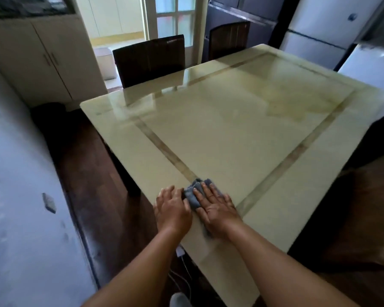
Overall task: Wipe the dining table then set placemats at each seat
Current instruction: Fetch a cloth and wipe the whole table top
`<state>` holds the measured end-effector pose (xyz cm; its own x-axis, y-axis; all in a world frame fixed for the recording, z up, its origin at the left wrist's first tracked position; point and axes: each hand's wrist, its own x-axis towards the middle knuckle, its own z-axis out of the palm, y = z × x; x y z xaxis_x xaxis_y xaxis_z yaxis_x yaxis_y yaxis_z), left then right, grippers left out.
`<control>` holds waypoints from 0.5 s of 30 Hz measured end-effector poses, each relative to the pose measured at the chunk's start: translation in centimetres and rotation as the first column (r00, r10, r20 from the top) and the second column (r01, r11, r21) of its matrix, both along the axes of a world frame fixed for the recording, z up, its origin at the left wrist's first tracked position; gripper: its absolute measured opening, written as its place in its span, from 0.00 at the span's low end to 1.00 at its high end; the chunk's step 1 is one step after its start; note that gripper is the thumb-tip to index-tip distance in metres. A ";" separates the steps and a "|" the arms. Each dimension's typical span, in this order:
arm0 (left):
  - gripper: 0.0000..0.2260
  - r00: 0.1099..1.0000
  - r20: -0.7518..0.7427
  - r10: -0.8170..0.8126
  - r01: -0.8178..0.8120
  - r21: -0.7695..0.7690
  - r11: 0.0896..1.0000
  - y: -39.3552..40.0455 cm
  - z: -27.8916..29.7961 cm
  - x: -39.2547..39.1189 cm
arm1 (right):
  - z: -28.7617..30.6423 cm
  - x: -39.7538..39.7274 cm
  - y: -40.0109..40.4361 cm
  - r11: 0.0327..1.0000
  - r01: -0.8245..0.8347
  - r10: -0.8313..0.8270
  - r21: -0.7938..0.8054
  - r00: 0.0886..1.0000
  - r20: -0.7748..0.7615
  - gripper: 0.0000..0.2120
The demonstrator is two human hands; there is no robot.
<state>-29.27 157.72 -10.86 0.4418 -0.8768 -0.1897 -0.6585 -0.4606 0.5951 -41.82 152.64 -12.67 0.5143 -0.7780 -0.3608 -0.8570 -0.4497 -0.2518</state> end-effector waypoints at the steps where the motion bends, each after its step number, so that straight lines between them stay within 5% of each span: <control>1: 0.19 0.999 -0.008 -0.039 0.039 -0.004 0.999 0.0 0.3 -1.2 | 0.4 -1.3 -0.2 1.000 0.027 -0.026 0.012 0.999 -0.031 0.27; 15: 0.22 0.952 -0.107 -0.286 0.293 0.059 0.954 -7.6 0.9 -16.3 | 4.7 -13.7 -9.5 0.997 0.001 0.025 0.078 0.939 -0.342 0.30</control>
